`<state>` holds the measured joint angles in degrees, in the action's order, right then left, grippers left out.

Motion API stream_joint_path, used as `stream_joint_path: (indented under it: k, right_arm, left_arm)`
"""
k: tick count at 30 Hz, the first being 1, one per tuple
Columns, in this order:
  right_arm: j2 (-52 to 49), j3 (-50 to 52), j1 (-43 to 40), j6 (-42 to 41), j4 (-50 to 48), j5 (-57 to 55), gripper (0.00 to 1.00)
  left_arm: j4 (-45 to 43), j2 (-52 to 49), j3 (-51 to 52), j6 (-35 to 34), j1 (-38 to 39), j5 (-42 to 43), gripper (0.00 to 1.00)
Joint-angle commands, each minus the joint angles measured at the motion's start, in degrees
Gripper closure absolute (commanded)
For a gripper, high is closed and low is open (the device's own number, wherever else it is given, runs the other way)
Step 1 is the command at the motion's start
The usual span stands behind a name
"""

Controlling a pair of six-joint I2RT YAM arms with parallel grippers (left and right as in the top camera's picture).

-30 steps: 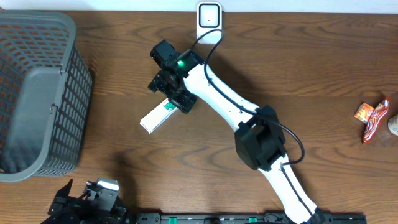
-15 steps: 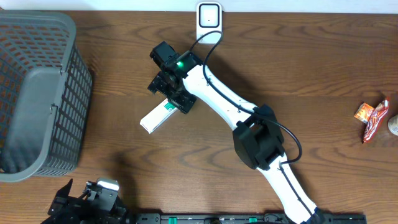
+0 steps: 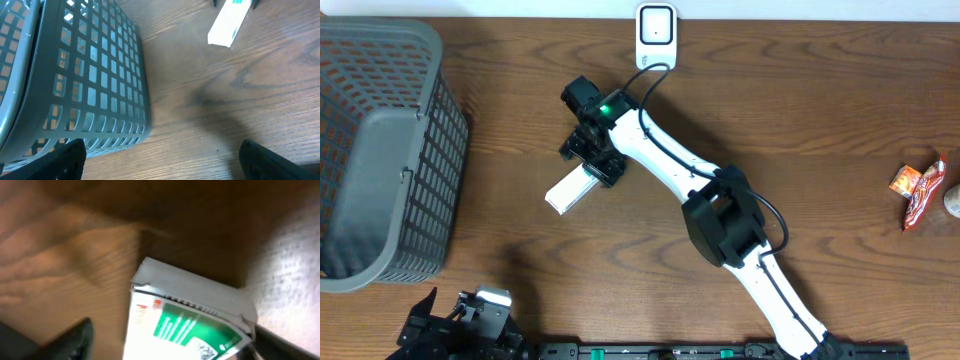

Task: Scan the item barcode
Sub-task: 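Lift the Panadol box by its end and tilt it upright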

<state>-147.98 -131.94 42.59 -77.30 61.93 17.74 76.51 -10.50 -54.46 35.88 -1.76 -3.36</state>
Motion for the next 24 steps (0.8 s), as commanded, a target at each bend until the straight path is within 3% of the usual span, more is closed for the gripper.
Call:
stream_joint_path:
  k: [1,6,11,18,24]
  right_arm:
    - [-3.6,0.5,0.7,1.1,1.4,-0.6,0.36]
    - [-3.6,0.5,0.7,2.0,5.3,-3.3,0.45]
    - [-3.6,0.5,0.7,5.8,5.1,-3.8,0.48]
    - [-3.4,0.5,-0.4,12.3,7.8,-3.8,0.66]
    - [-2.7,0.4,-1.2,14.4,11.1,-3.8,0.66]
  left_arm:
    - [0.0,0.1,-0.2,0.1,0.2,-0.3,0.02]
    - [0.0,0.1,-0.2,0.1,0.2,-0.3,0.02]
    - [0.0,0.1,-0.2,0.1,0.2,-0.3,0.02]
    - [0.0,0.1,-0.2,0.1,0.2,-0.3,0.02]
    - [0.0,0.1,-0.2,0.1,0.2,-0.3,0.02]
